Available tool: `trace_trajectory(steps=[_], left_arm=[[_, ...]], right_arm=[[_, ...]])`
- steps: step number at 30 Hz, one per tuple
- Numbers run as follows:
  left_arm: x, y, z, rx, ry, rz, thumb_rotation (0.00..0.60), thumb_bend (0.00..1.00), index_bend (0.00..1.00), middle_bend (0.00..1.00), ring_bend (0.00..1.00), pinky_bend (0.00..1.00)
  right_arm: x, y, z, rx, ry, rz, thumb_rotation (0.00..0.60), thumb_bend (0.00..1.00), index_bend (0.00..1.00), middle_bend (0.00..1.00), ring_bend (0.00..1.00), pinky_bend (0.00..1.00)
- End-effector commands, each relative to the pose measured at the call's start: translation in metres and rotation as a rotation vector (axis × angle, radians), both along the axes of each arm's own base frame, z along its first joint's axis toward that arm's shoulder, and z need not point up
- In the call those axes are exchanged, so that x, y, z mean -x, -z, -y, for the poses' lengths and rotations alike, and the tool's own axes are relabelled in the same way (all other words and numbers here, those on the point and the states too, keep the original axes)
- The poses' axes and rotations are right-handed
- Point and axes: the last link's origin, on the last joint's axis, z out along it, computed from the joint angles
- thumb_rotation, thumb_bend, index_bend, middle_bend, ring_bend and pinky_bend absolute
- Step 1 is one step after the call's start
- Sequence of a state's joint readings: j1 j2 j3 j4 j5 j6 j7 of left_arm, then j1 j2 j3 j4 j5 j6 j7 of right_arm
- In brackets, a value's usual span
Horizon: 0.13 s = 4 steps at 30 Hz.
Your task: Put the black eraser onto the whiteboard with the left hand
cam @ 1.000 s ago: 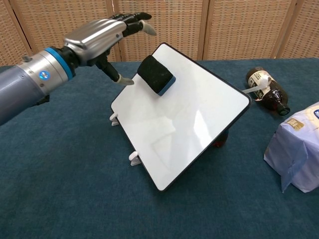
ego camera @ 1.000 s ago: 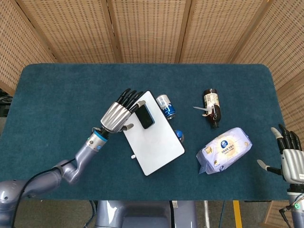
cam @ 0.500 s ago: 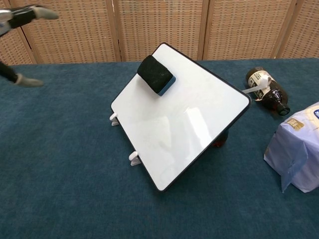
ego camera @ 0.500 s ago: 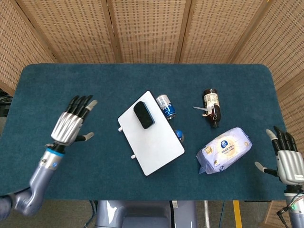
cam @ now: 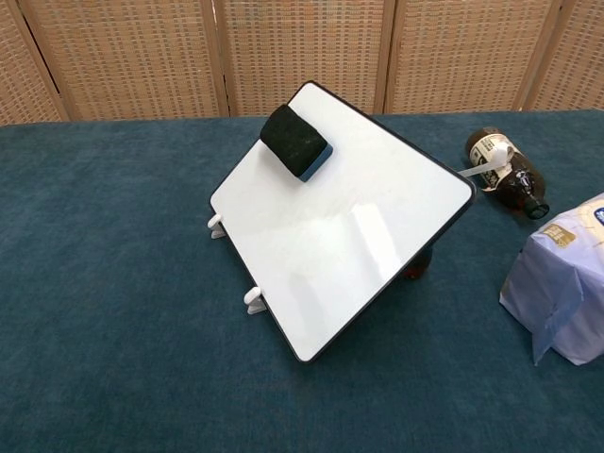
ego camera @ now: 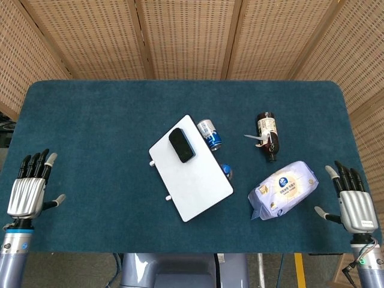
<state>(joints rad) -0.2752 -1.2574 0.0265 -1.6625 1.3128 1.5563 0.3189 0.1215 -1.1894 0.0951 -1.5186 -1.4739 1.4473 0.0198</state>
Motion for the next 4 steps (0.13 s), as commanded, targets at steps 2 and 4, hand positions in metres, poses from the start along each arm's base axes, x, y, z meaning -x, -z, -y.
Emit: trace_trajectory(steps=[2, 4], left_arm=[[0.0041, -0.0018, 0.0058, -0.005, -0.02, -0.002, 0.6, 0.0, 0.0, 0.0, 0.0, 0.0], [0.0049, -0.0042, 0.0057, -0.008, -0.032, -0.002, 0.6, 0.0, 0.0, 0.0, 0.0, 0.0]], right_arm=[[0.0012, 0.0016, 0.0005, -0.007, 0.005, -0.006, 0.6, 0.0, 0.07, 0.0, 0.0, 0.0], [0.002, 0.0017, 0.0006, -0.009, 0.008, -0.007, 0.6, 0.0, 0.07, 0.0, 0.0, 0.0]])
